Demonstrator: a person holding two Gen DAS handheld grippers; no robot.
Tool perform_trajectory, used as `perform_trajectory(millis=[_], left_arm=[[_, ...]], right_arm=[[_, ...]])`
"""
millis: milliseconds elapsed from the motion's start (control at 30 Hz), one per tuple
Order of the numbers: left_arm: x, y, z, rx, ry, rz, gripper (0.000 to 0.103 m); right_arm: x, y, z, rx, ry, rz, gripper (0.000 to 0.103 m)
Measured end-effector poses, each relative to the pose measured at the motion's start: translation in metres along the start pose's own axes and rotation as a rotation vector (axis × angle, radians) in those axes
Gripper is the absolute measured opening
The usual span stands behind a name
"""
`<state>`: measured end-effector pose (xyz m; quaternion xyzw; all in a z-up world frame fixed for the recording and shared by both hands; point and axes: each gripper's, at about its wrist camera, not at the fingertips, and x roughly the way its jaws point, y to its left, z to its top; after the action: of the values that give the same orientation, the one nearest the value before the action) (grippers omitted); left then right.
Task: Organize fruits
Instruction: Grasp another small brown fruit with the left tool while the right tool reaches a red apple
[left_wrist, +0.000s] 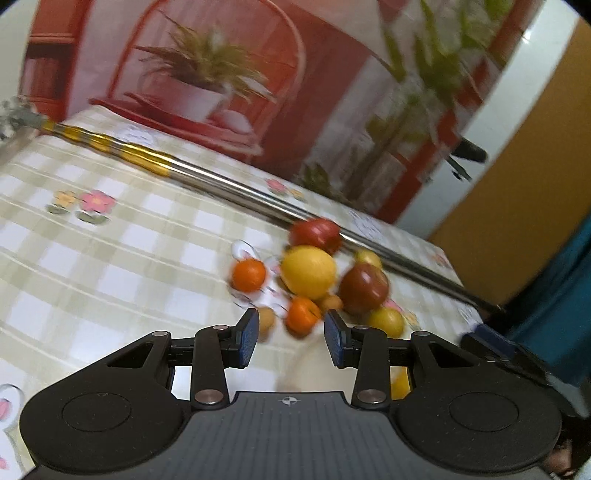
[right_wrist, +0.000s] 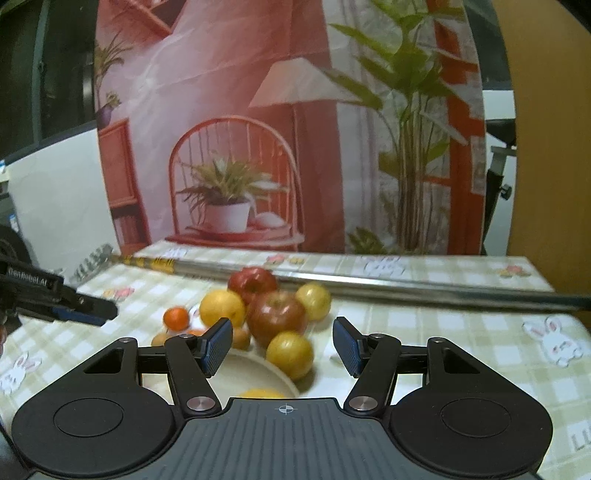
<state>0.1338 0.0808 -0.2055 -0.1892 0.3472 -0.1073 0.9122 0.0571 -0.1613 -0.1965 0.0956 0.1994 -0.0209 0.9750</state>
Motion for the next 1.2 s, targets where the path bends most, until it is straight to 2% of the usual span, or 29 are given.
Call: perform_trajectory(millis=[100,500,633,667,800,967,1200], left_arm=[[-0.004,0.0,0.007,0.009,-0.015,0.04,0.041],[-0.027,-0.003,0.062,0.069,-0.086,0.053,0.041],[-0.021,-0.01,0.077,0.192,-0.059,0.149,0.04],[-0.019,-0.011,0.079,0.216,-0.051,0.15,0.04],[0.003,-0.014,0.077,0.27,0.039,0.116,0.04],[0.046,-0.018,0.047,0.352,0.162,0.077,0.04],[0.077,-0.01,0.022,0.381,0.238,0.067,0.04]], right_arm=[[-0.005,-0.006,0.014,0.028,-0.021,-0.001,0.057],[-0.015,-0.015,0.057,0.008,-0.095,-0.04,0.057],[-0.002,-0.02,0.066,0.053,-0.042,-0.064,0.057],[0.003,-0.021,0.068,0.061,-0.022,-0.069,0.057],[0.023,-0.02,0.071,0.074,0.055,-0.082,0.057],[0.042,-0.014,0.07,0.066,0.122,-0.071,0.057],[0.053,-0.019,0.067,0.109,0.169,-0.059,0.057]])
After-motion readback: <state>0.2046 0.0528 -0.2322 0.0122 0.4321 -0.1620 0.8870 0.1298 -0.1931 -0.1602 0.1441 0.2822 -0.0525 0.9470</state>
